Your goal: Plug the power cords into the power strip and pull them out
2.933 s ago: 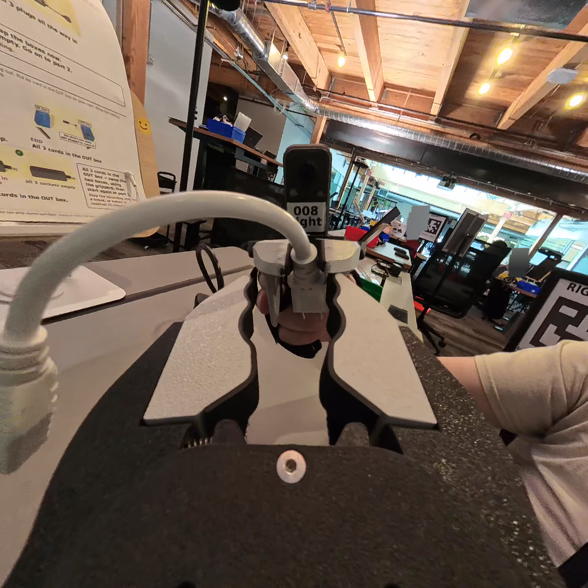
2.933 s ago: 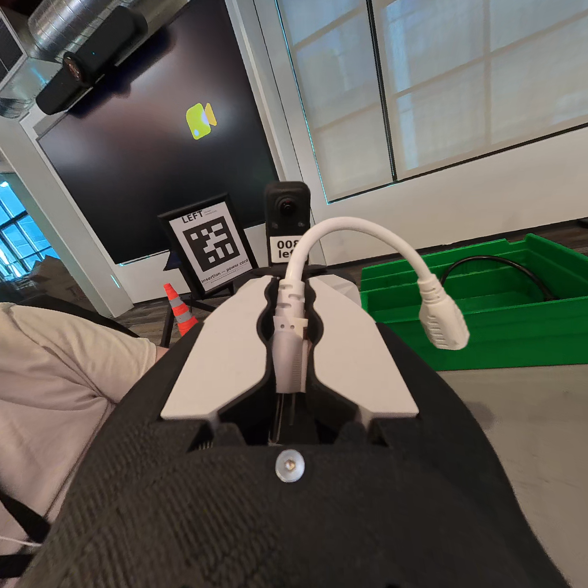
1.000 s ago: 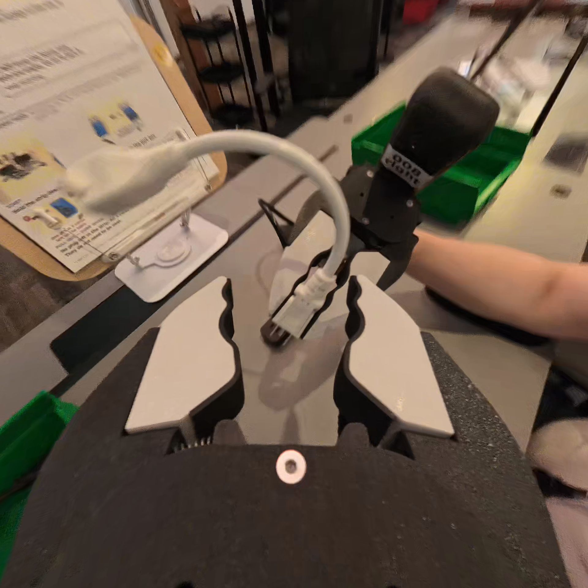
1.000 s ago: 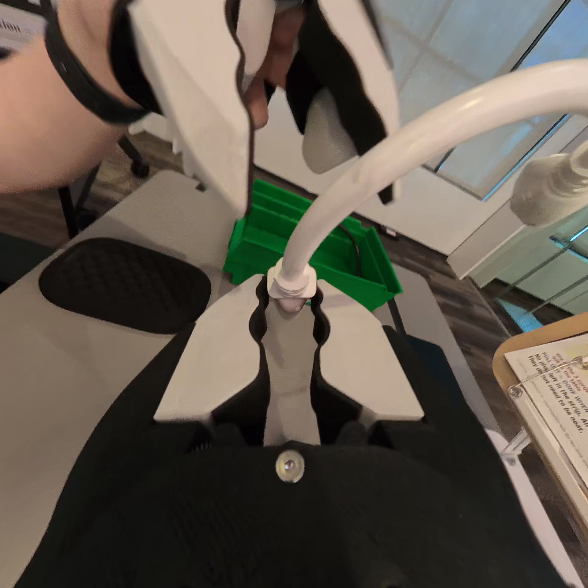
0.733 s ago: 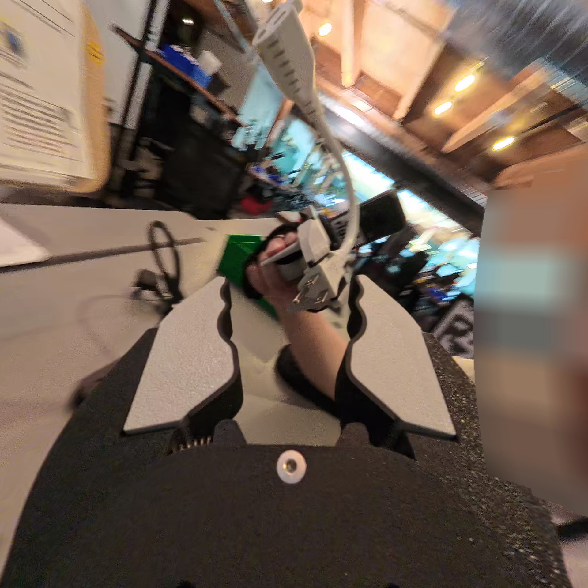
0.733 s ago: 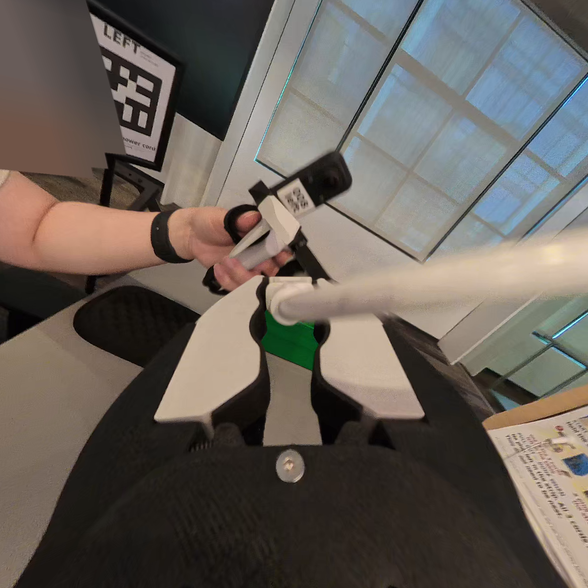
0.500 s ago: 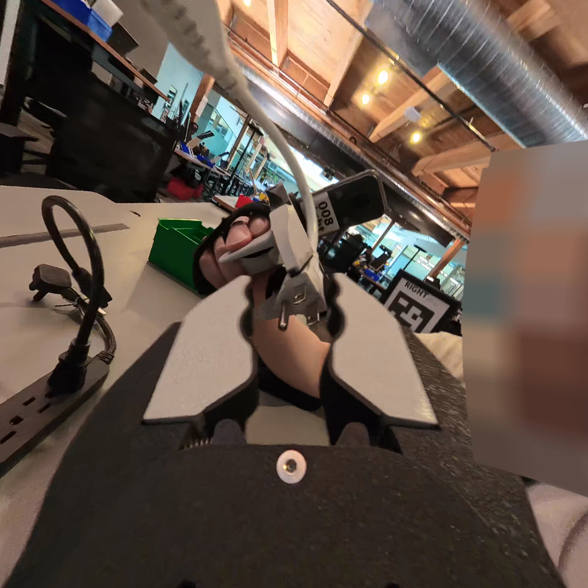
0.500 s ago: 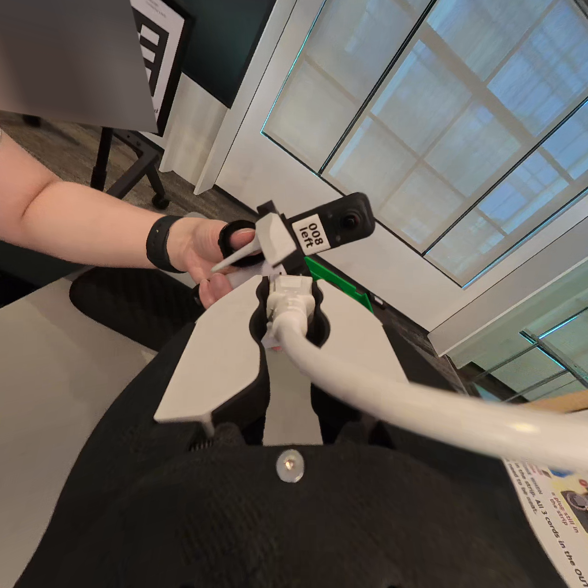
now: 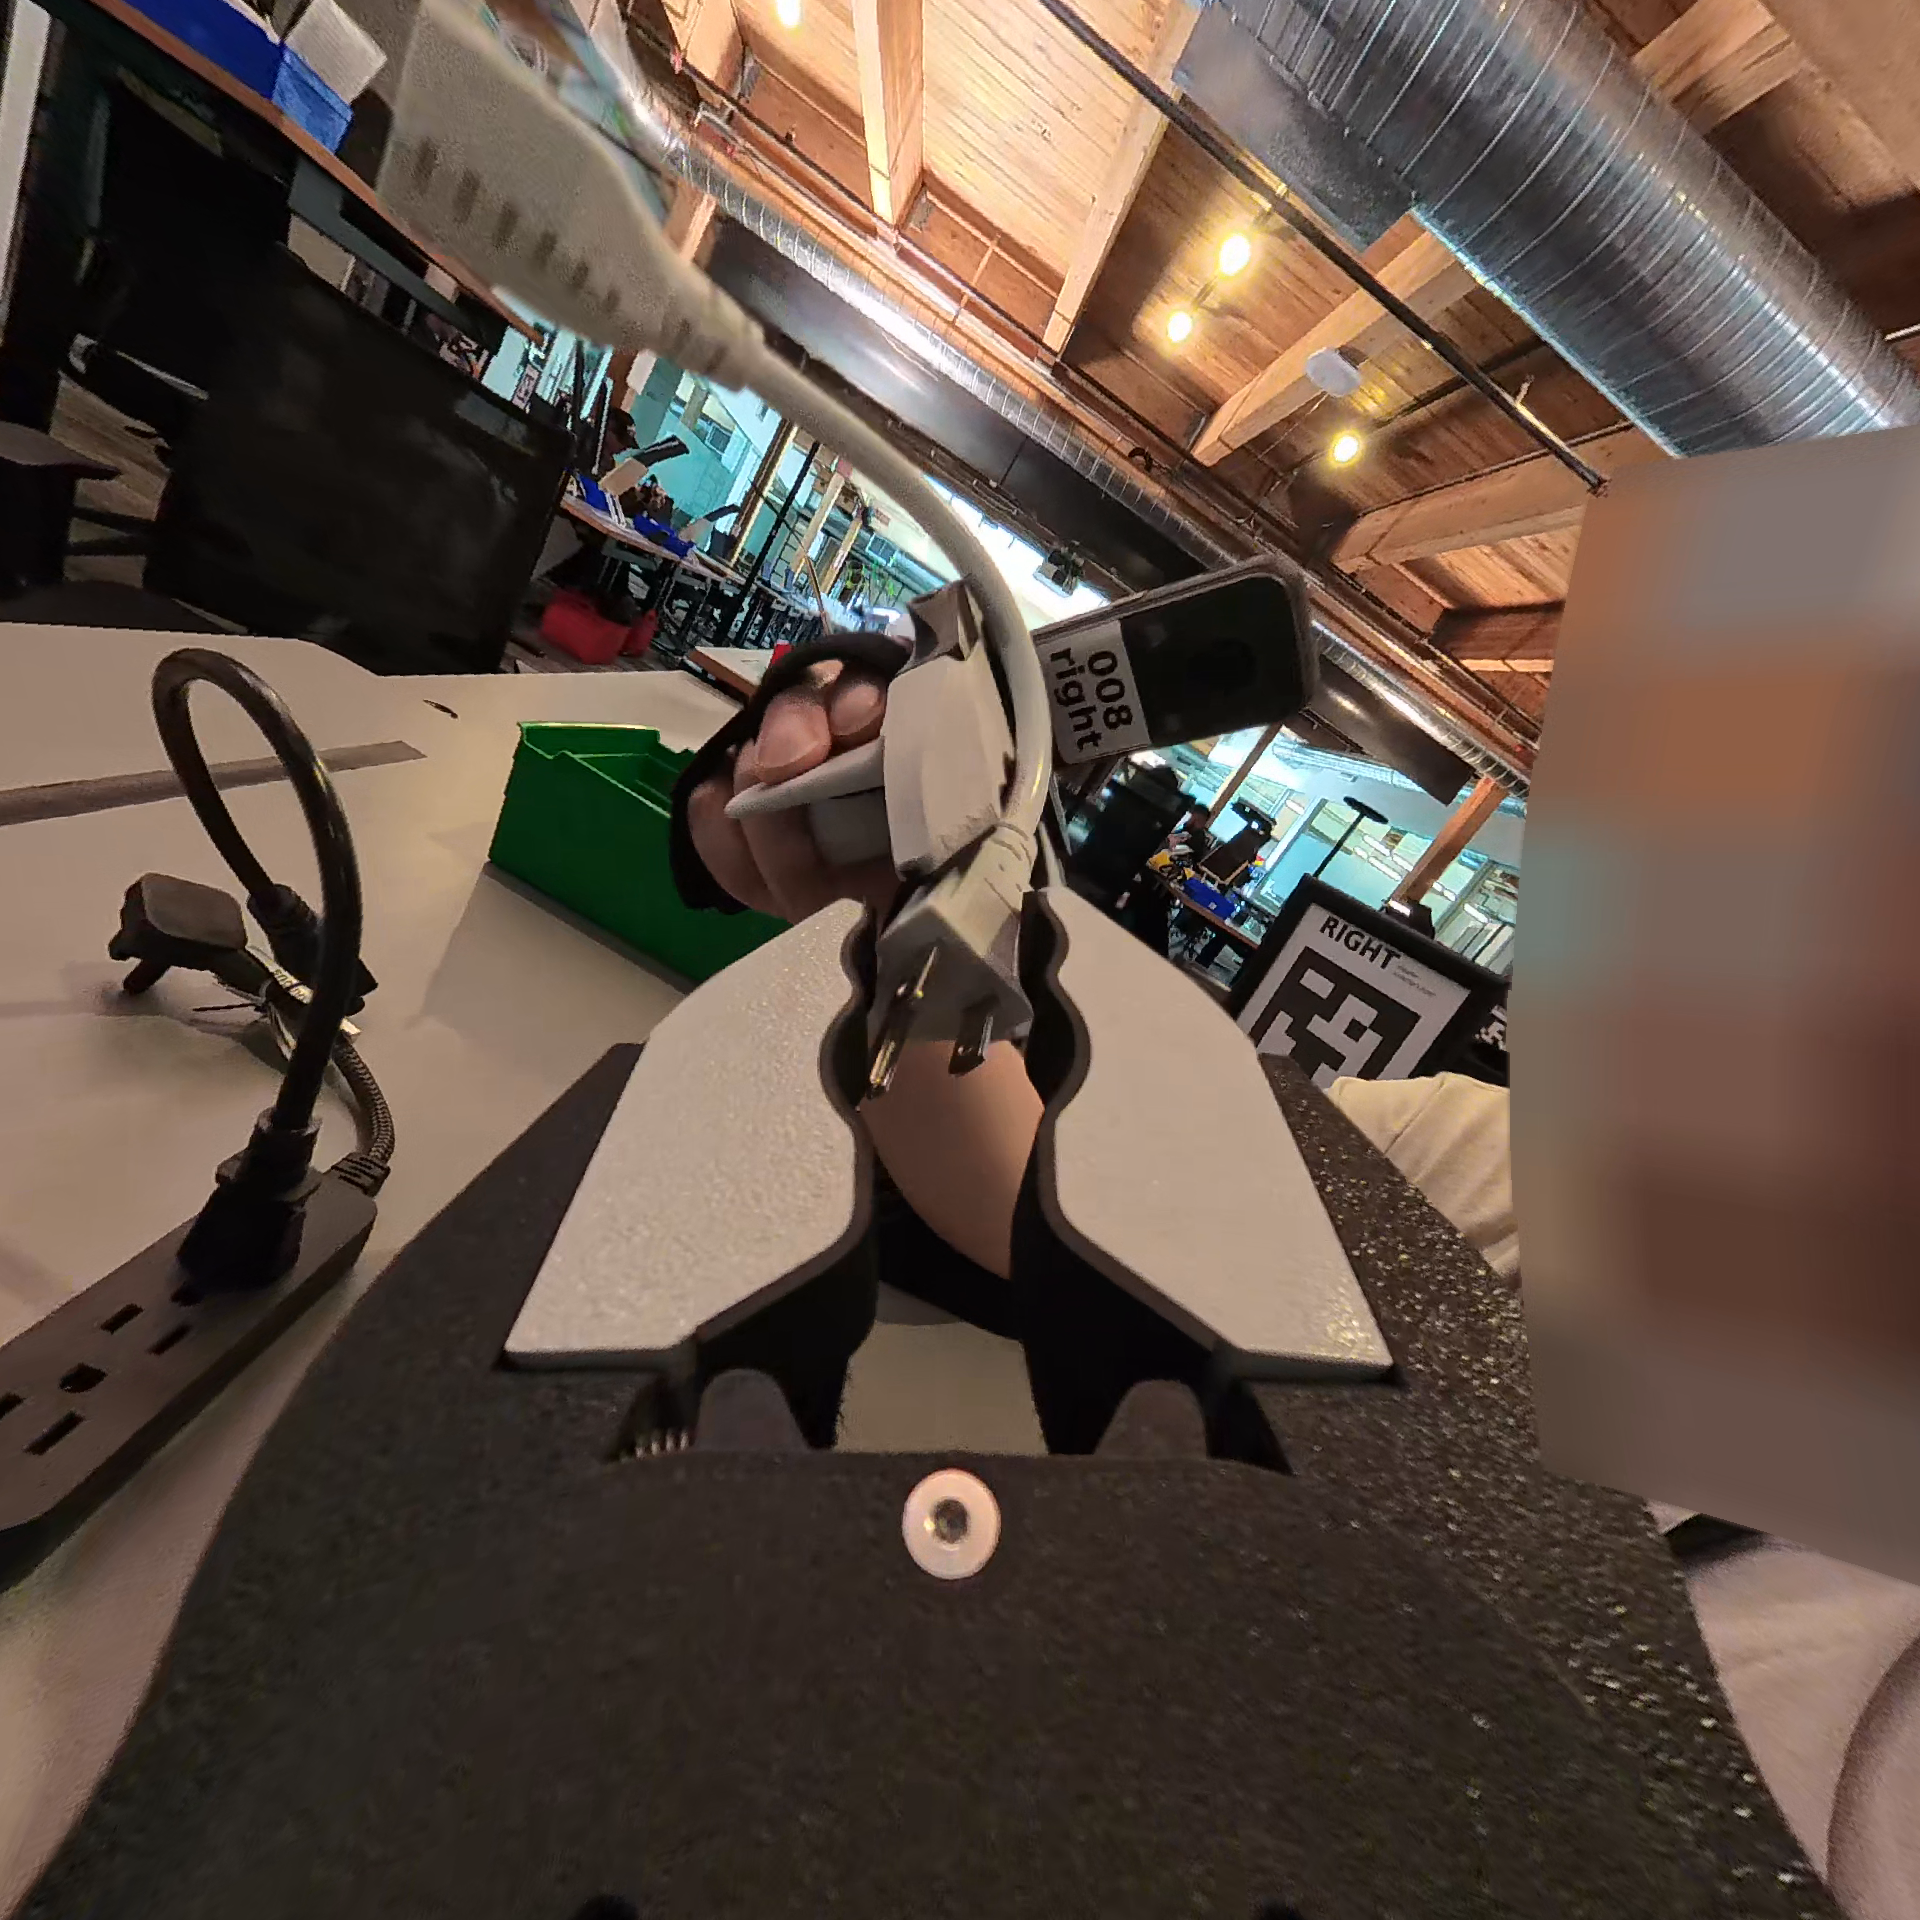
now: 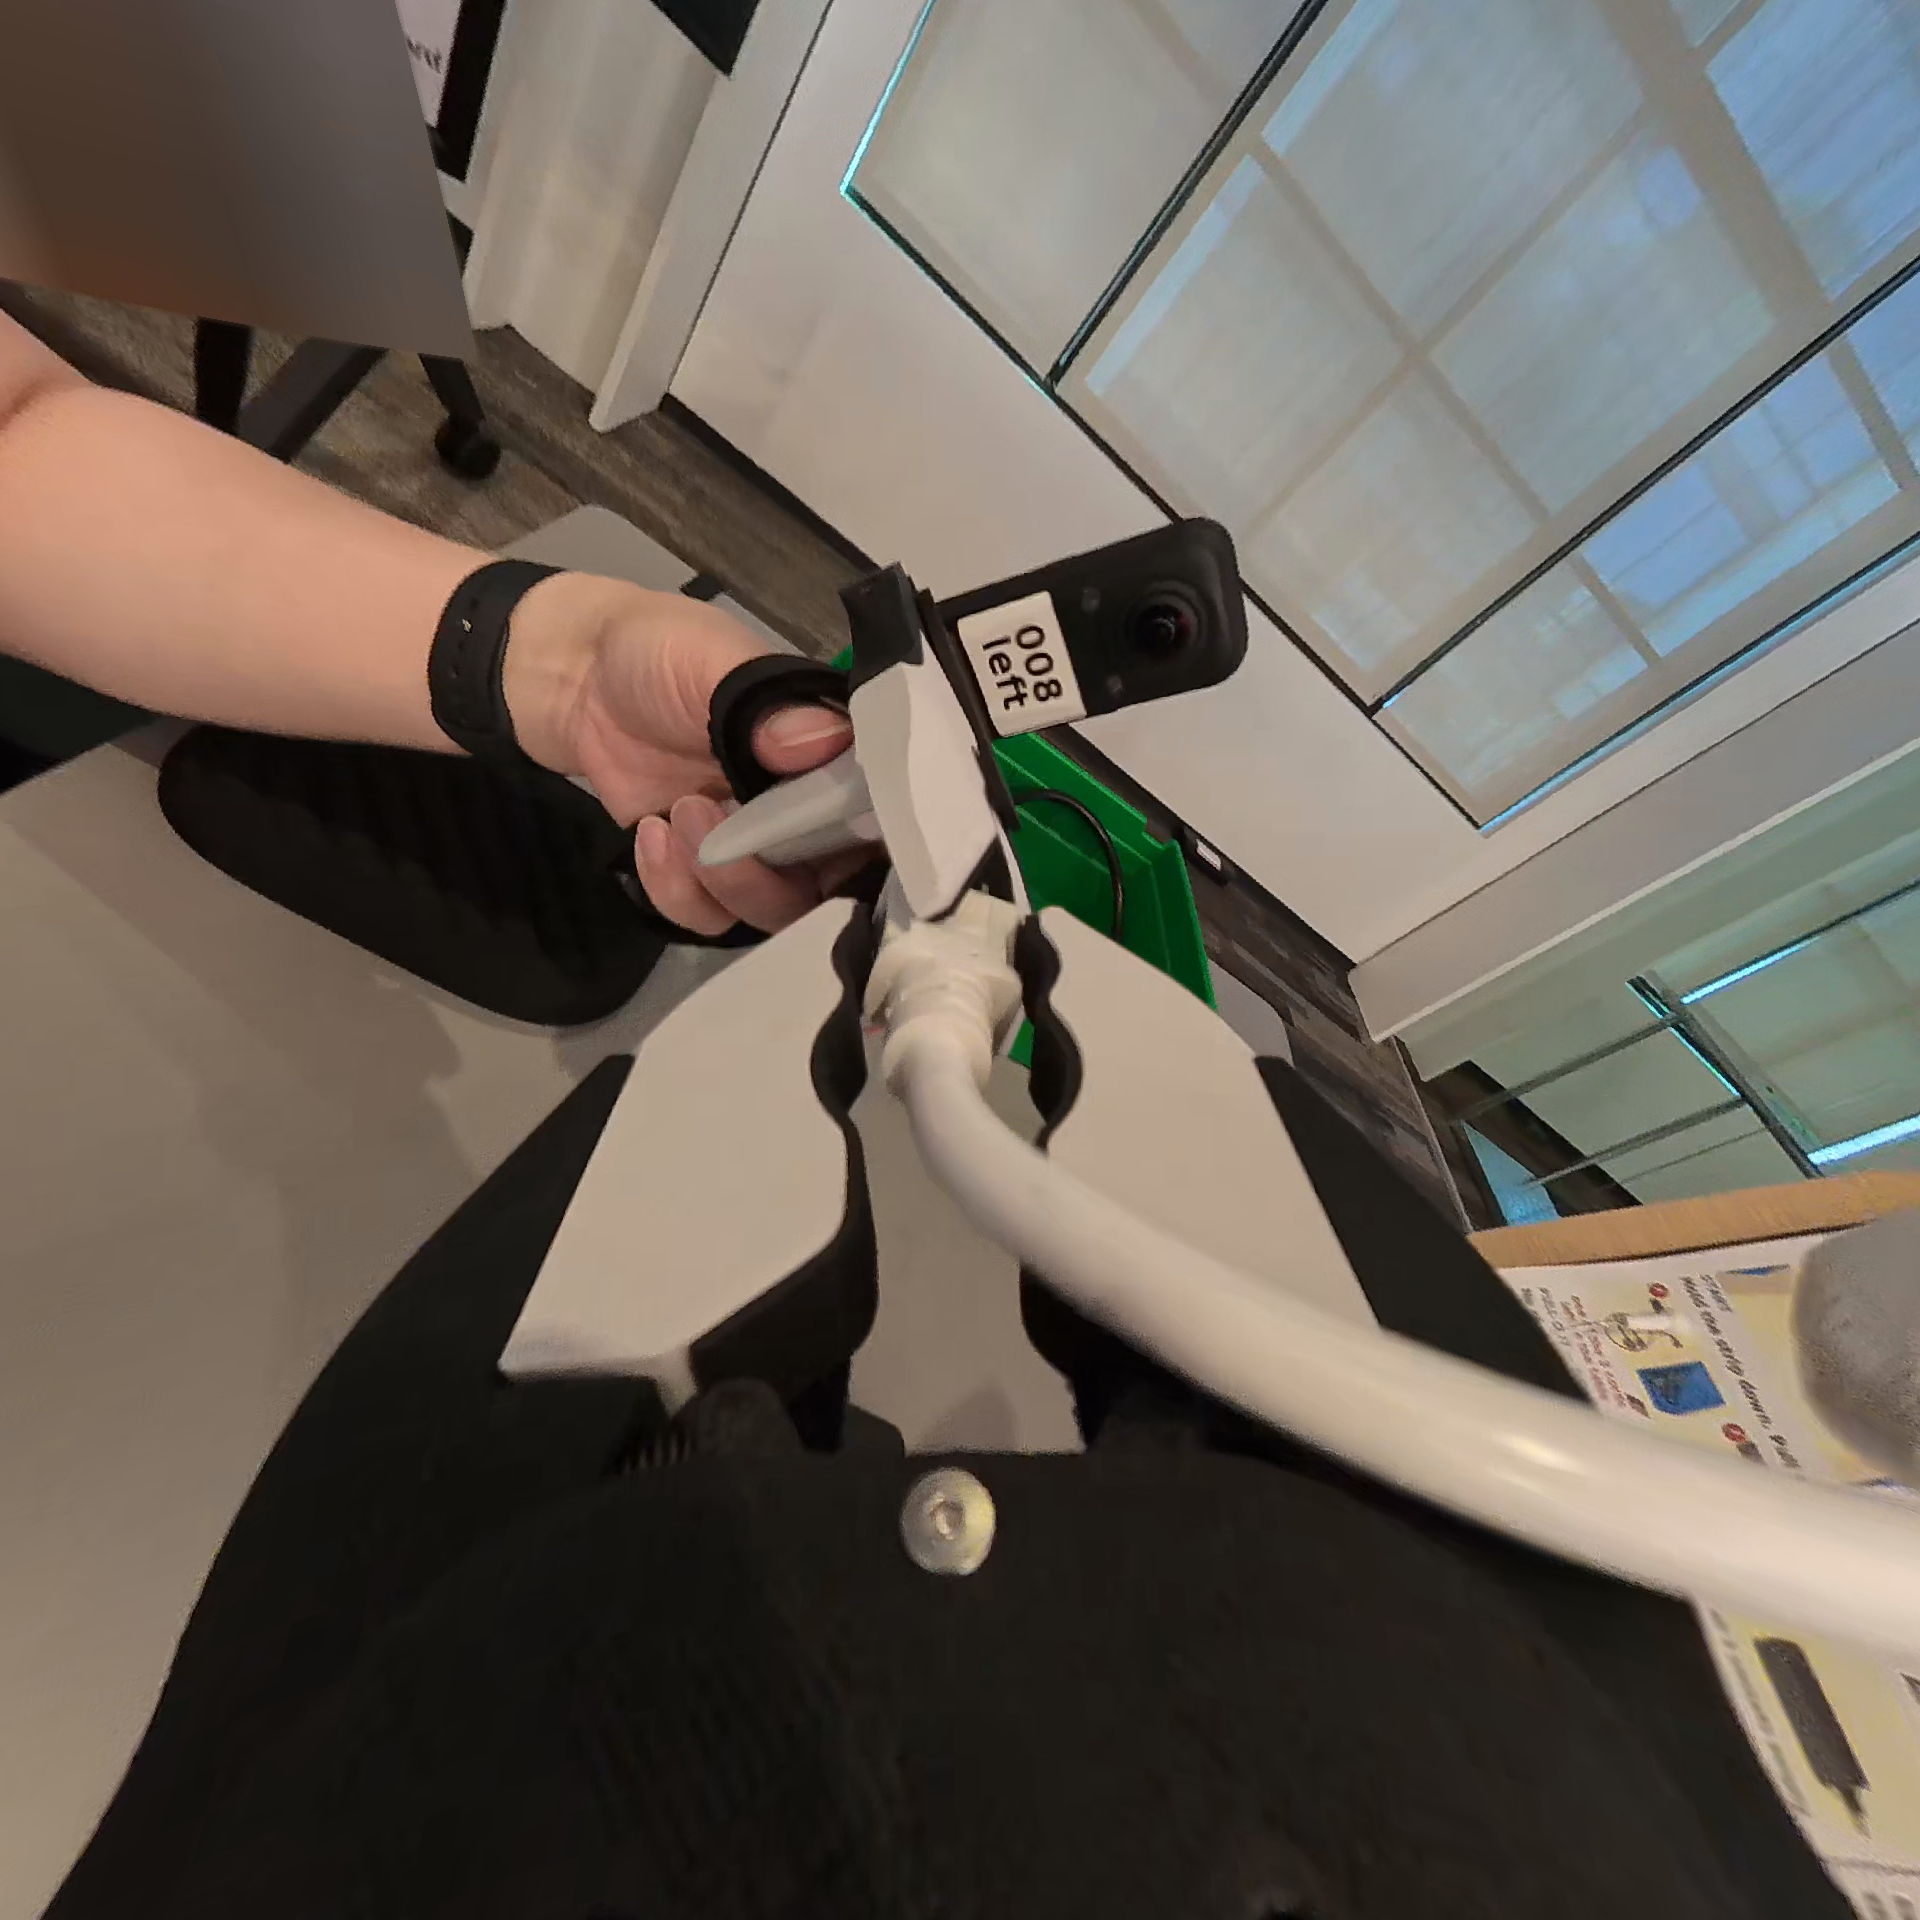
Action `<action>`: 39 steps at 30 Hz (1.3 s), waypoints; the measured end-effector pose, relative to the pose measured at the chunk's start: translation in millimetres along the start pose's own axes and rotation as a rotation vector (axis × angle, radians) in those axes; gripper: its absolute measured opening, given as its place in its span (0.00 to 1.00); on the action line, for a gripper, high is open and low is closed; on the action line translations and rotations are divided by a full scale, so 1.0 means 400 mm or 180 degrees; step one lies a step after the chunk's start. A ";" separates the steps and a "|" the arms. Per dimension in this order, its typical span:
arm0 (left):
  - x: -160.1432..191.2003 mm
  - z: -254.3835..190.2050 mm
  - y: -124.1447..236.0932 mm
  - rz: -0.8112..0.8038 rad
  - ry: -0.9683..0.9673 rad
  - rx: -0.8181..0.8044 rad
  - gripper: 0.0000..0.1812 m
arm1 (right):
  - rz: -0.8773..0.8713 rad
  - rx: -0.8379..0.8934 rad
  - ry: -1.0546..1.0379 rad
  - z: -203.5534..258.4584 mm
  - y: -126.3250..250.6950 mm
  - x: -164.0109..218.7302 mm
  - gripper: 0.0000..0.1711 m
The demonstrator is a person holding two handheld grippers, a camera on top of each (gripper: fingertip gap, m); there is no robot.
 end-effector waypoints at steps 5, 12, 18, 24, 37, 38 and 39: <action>-0.004 -0.001 0.008 -0.0042 -0.0015 -0.0018 0.14 | -0.0039 0.0019 -0.0046 -0.002 0.000 -0.003 0.16; 0.001 -0.001 0.020 -0.0114 -0.0117 -0.0170 0.14 | -0.0055 -0.0115 -0.0634 -0.016 -0.026 0.010 0.15; 0.009 0.001 0.032 -0.0226 -0.0144 -0.0214 0.14 | -0.0008 -0.0143 -0.0879 -0.020 -0.039 0.013 0.15; 0.017 0.001 0.049 -0.0272 -0.0245 -0.0327 0.14 | -0.0005 -0.0092 -0.0892 -0.017 -0.060 0.021 0.16; 0.014 -0.019 0.040 0.0073 -0.0334 -0.0192 0.15 | 0.0094 0.0083 0.0536 0.031 -0.046 0.000 0.15; 0.015 -0.020 0.040 0.0105 -0.0344 -0.0187 0.15 | 0.0090 0.0075 0.0611 0.034 -0.044 0.001 0.15; 0.015 -0.021 0.041 0.0109 -0.0333 -0.0174 0.15 | 0.0083 0.0075 0.0661 0.036 -0.043 0.001 0.15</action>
Point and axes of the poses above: each gripper's, where its closed fingertips meet, y back along the fingers, x out of its underside, z = x × y across the jaws, the point moved 10 cm from there along y, back along the fingers, and after that the axes turned 8 degrees about -y, right-handed, at the moved point
